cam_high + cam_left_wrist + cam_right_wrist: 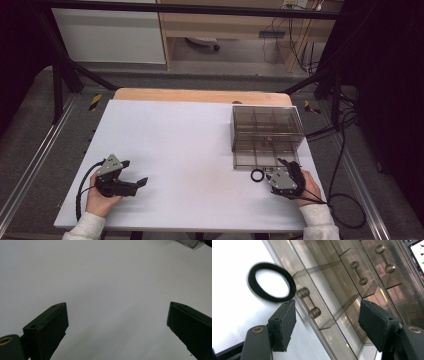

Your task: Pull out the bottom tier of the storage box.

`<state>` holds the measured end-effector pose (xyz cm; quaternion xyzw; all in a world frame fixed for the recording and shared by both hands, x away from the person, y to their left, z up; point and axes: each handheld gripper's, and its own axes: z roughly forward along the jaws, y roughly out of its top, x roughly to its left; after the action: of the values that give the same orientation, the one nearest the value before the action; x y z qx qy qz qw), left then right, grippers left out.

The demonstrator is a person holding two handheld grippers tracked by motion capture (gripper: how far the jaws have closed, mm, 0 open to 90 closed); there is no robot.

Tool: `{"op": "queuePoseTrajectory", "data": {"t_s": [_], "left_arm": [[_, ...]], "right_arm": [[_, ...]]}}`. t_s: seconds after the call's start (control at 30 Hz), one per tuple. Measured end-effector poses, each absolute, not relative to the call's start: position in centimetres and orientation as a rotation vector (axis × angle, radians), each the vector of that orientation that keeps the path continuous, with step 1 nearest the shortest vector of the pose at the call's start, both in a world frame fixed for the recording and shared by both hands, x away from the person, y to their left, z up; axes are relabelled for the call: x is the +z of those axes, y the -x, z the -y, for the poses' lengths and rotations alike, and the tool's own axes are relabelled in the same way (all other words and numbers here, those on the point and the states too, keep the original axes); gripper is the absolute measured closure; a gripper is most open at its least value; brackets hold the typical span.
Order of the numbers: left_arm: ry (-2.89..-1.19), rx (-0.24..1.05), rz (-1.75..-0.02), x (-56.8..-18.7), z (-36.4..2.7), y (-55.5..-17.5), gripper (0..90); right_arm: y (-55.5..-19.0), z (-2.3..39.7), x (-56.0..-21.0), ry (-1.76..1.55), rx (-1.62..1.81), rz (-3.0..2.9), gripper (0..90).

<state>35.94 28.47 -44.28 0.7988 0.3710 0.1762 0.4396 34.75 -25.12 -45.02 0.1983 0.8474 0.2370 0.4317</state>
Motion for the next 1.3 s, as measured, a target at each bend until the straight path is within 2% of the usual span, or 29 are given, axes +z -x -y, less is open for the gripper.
{"op": "queuePoseTrajectory", "data": {"t_s": [0.5,1.3], "left_arm": [[-1.982,0.437,-0.925,-44.3,-28.5,-35.9,3.5],[-1.972,0.424,-0.936,-44.4,-28.6,-35.9,3.5]], "right_arm": [[-35.3,25.9,-43.5,-0.828,0.874,-2.127,9.1],[-34.9,25.7,-42.5,-1.037,1.044,-2.190,2.7]]}}
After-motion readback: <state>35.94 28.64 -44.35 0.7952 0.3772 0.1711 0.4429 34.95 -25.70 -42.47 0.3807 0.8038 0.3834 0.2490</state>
